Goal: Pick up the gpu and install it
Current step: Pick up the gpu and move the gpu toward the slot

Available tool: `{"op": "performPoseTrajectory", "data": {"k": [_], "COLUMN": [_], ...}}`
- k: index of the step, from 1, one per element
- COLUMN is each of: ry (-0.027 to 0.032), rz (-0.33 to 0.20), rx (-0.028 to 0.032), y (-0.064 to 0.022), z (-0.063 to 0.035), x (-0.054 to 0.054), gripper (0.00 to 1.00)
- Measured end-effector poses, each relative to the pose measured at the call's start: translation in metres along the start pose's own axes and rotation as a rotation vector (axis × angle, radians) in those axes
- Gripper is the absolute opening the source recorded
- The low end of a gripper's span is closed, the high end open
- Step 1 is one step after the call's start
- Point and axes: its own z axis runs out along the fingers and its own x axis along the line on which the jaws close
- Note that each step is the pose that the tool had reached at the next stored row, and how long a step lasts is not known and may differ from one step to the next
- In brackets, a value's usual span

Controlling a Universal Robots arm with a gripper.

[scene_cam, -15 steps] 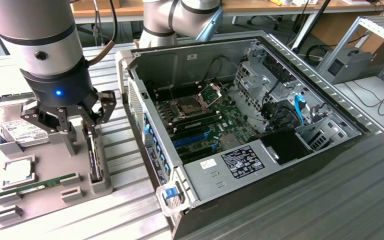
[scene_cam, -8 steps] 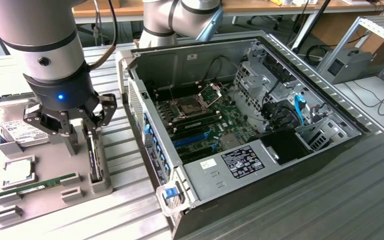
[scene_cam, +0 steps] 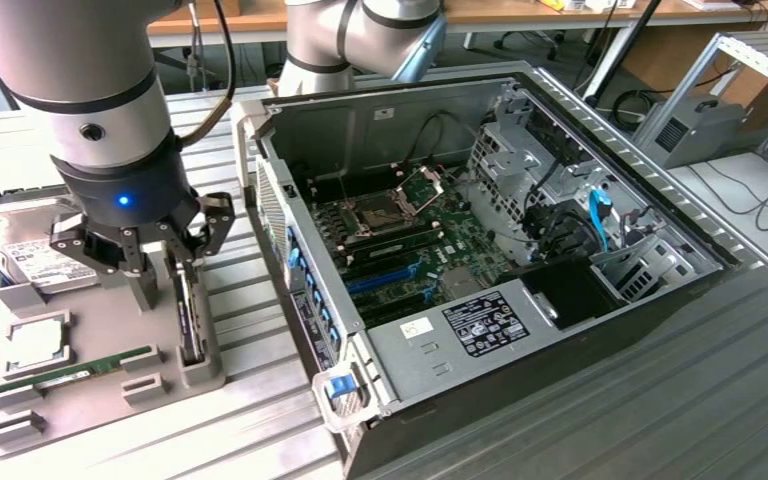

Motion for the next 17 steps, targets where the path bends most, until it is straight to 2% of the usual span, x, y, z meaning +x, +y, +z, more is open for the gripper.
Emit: {"op": "performPoseTrajectory", "data": {"k": [4, 5, 7, 17], "ry": [-0.0001, -0.0002, -0.0002, -0.0001], "rz": [0.0, 0.0, 0.0, 0.0], "rx": [0.0019, 0.0018, 0.0018, 0.0018], "y": [0.0, 0.0, 0.0, -0.0008], "z": [0.0, 0.0, 0.0003, 0.0183], "x": [0.0, 0.0, 0.0, 0.001], "gripper": [0.43, 0.49, 0.49, 0.49]}}
